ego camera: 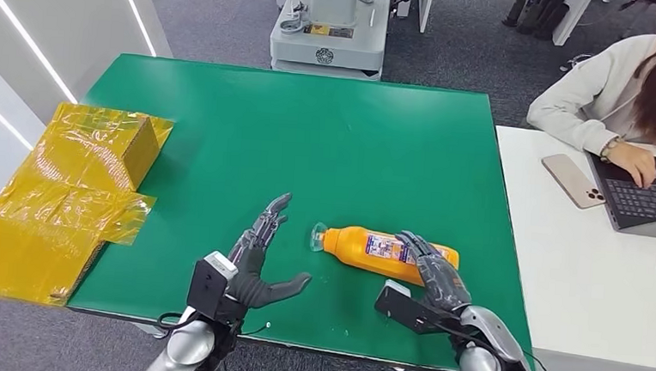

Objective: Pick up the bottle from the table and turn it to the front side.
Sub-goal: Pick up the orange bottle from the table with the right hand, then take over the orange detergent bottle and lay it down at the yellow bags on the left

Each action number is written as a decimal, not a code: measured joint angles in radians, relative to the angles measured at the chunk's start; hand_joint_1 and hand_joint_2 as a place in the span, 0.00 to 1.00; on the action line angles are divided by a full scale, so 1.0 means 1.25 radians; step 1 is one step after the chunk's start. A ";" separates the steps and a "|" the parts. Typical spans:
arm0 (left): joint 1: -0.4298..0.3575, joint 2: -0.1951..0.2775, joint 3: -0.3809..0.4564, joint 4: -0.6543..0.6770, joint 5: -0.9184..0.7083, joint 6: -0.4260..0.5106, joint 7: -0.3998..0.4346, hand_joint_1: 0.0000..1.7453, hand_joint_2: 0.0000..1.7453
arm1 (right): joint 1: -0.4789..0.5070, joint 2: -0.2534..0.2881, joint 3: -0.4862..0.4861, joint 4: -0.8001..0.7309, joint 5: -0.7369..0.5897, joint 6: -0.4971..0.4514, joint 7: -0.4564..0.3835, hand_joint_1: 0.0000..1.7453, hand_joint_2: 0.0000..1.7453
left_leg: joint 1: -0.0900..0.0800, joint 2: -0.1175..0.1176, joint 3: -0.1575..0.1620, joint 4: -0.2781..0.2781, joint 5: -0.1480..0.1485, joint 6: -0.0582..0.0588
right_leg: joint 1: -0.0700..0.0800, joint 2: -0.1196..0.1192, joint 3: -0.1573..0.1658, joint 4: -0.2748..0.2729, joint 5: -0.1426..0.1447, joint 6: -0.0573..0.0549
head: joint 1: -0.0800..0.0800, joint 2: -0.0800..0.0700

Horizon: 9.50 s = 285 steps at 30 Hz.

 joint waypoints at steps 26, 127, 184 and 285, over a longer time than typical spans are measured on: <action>-0.012 0.011 -0.014 0.041 0.045 0.010 0.008 0.00 1.00 | -0.114 -0.100 0.133 0.065 0.156 -0.009 0.133 0.00 1.00 | 0.000 0.000 0.000 0.001 0.000 0.000 | 0.000 0.000 0.001 0.000 0.000 0.000 | 0.000 0.000; -0.420 0.016 -0.019 0.259 0.429 -0.241 0.197 0.00 1.00 | -0.083 0.125 0.037 0.098 -0.346 -0.202 -0.203 1.00 1.00 | 0.000 -0.001 0.000 0.001 0.002 0.001 | 0.000 -0.001 0.000 0.001 0.001 0.000 | 0.000 0.000; -0.472 -0.049 -0.132 0.254 0.328 -0.100 0.135 1.00 1.00 | -0.087 0.172 0.010 0.146 -0.302 -0.238 -0.190 0.00 1.00 | 0.000 -0.001 -0.001 0.002 0.002 0.001 | 0.000 -0.001 0.000 0.001 0.001 0.000 | 0.000 0.000; -0.506 0.189 0.060 0.786 -0.947 0.032 0.401 0.00 1.00 | 0.154 0.126 -0.172 -0.170 -0.206 -0.217 -0.198 0.00 1.00 | 0.000 0.000 0.005 0.000 0.003 -0.001 | 0.000 0.000 0.004 0.003 0.001 -0.001 | 0.000 0.000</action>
